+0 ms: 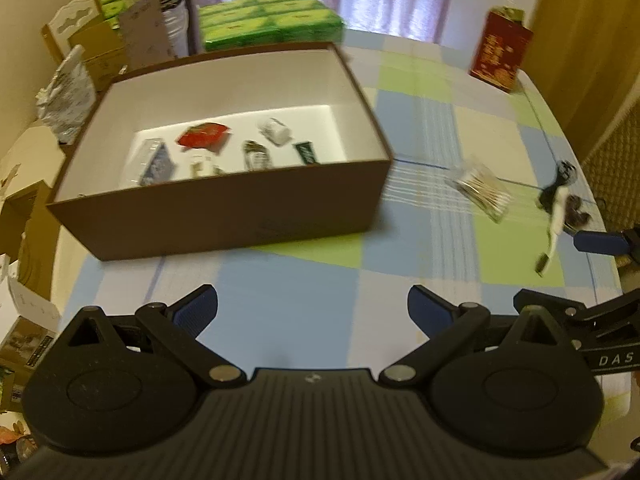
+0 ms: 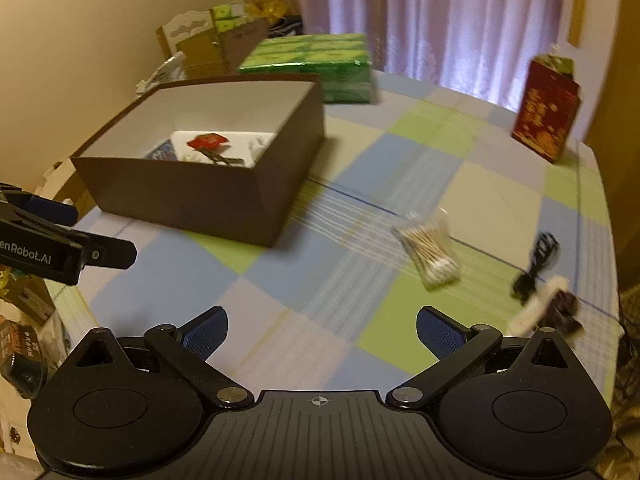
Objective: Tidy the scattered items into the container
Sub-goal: 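Withdraw both tools from the box toward the hair dryer and scrunchie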
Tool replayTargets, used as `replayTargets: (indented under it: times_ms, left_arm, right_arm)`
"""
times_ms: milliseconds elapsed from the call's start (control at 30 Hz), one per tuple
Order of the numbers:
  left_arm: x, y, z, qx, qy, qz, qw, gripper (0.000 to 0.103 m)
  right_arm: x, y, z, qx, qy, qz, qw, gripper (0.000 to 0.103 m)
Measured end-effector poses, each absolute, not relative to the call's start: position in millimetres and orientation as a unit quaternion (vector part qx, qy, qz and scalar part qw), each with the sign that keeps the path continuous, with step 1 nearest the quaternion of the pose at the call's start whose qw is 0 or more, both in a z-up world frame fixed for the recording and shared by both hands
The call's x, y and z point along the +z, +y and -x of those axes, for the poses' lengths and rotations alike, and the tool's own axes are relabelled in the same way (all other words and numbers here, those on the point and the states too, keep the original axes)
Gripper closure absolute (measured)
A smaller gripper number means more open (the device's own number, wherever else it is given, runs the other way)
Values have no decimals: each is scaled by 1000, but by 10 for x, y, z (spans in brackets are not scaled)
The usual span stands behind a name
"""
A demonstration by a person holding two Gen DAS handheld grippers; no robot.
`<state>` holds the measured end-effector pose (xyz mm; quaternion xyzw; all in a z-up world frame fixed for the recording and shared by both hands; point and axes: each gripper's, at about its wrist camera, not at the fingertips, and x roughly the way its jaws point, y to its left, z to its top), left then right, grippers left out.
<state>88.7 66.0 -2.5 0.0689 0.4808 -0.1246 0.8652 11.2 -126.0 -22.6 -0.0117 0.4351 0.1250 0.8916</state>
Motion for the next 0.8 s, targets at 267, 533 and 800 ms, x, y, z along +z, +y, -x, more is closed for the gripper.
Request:
replayTargets:
  times_ms: [267, 533, 800]
  left_arm:
    - [-167, 210, -783, -164, 491, -88, 851, 3]
    - [-305, -309, -772, -220, 490, -116, 835, 3]
    - [-441, -889, -847, -291, 470, -148, 820, 6]
  right_arm:
    - [-240, -1675, 97, 84, 444, -10, 892, 0]
    - [-294, -2205, 276, 4, 439, -48, 897, 0]
    - [-384, -2754, 399, -65, 432, -93, 895, 0]
